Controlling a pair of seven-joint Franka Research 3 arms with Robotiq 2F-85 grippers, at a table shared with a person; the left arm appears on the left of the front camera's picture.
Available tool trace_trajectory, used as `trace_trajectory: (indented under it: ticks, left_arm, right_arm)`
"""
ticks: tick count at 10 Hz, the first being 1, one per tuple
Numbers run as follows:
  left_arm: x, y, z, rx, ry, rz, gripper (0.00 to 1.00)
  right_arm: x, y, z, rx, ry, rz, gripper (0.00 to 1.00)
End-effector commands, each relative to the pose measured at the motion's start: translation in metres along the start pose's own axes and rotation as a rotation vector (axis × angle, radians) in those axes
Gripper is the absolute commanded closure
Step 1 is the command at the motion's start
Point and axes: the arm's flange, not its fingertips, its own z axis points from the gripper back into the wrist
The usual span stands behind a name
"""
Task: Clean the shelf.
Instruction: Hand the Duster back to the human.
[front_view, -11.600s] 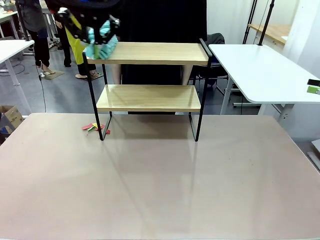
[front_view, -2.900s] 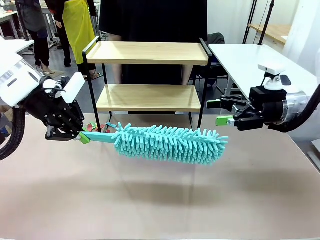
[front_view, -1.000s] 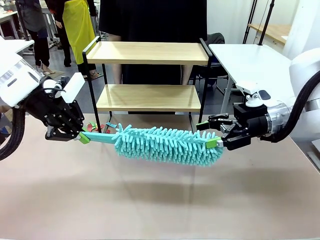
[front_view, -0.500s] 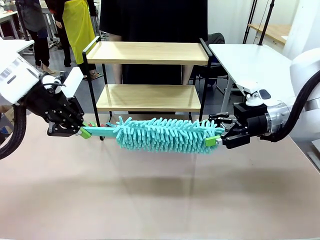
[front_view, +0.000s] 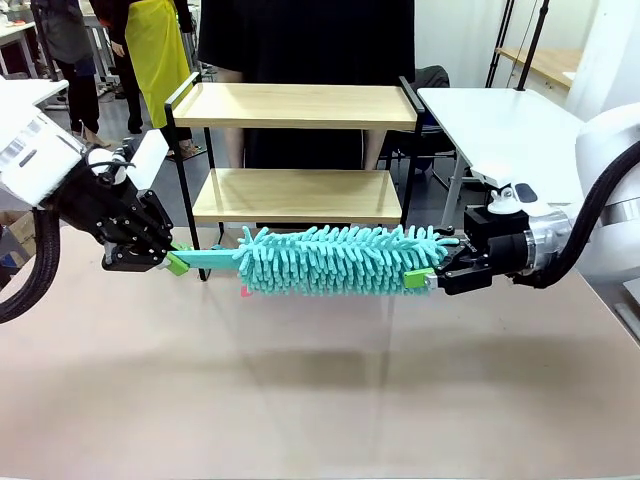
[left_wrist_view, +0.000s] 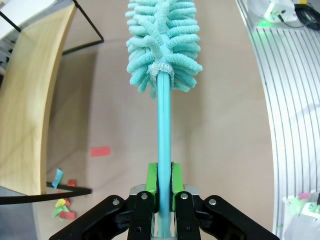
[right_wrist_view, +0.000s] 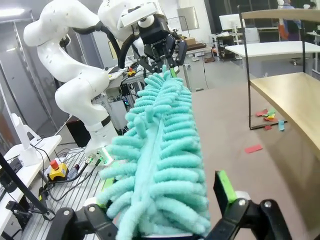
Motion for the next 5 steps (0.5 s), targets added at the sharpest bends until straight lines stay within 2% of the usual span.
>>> trace_trajectory:
  ticks: [1, 5]
  left_arm:
    - [-0.0006, 0.0001, 0.0005, 0.0, 0.009, -0.006, 0.87]
    - [-0.0006, 0.0001, 0.0005, 0.0, 0.009, -0.006, 0.87]
  right_arm:
    - [-0.008, 0.0036, -0.0097, -0.011, -0.045, 0.029, 0.0]
    - [-0.0104, 0.0027, -0.0123, -0.014, -0.084, 0.039, 0.0]
